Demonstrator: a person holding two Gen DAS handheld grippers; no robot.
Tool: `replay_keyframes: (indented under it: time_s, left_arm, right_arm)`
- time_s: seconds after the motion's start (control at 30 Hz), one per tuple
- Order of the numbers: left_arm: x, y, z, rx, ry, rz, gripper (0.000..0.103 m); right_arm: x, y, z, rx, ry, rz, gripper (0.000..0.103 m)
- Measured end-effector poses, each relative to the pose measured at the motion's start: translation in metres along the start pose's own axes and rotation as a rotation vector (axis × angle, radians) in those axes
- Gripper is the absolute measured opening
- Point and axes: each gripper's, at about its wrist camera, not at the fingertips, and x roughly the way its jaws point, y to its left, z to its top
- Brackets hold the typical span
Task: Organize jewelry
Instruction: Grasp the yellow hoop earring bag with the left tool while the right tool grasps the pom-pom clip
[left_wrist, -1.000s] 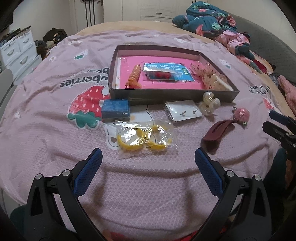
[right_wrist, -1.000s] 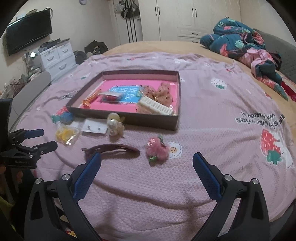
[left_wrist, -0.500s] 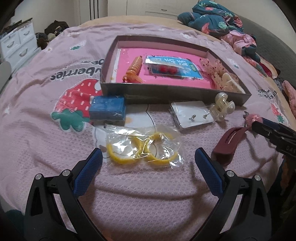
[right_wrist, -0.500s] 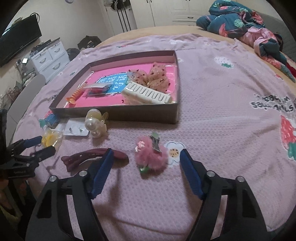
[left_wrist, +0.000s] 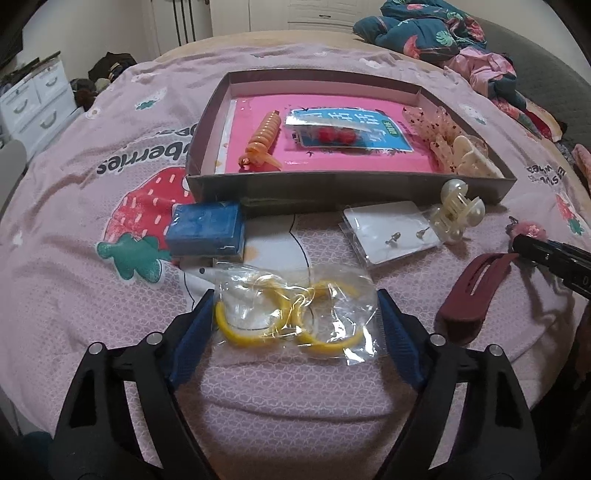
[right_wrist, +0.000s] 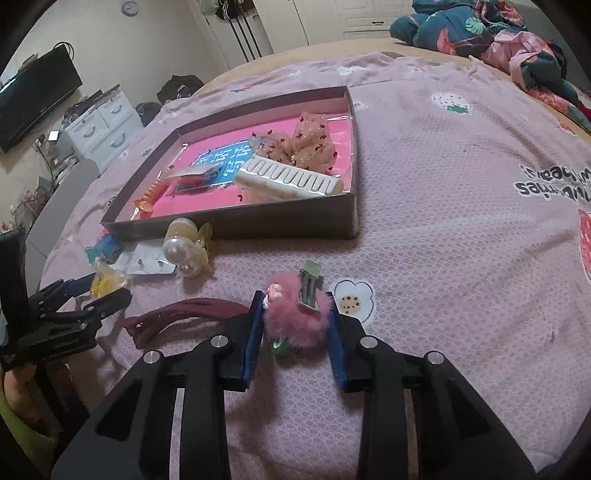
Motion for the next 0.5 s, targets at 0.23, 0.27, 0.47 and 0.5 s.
replay_keyframes:
  time_s: [0.23,0.27,0.47,0.5]
  left_arm:
    - [-0.011,0.003,-0.004,0.002,-0.014,-0.026,0.074]
    - [-0.014,0.004,-0.005,0.003,-0.022,-0.023,0.074]
    - [-0.035,0.016,-0.009,-0.031,-0.052,-0.031,0.074]
    - [-0.038,0.018,-0.008,-0.040,-0.057,-0.035,0.074]
  right_arm:
    - [-0.020,0.005,-0.008,-0.050,-0.047,-0.007,0.030]
    - [-0.022,0.006,-0.009,-0.053,-0.049,-0.005,0.030]
    - [-0.030,0.020,-0.011,-0.091,-0.054,0.023,0.030]
    - [-0.032,0.024,-0.011,-0.101,-0.054,0.029,0.030]
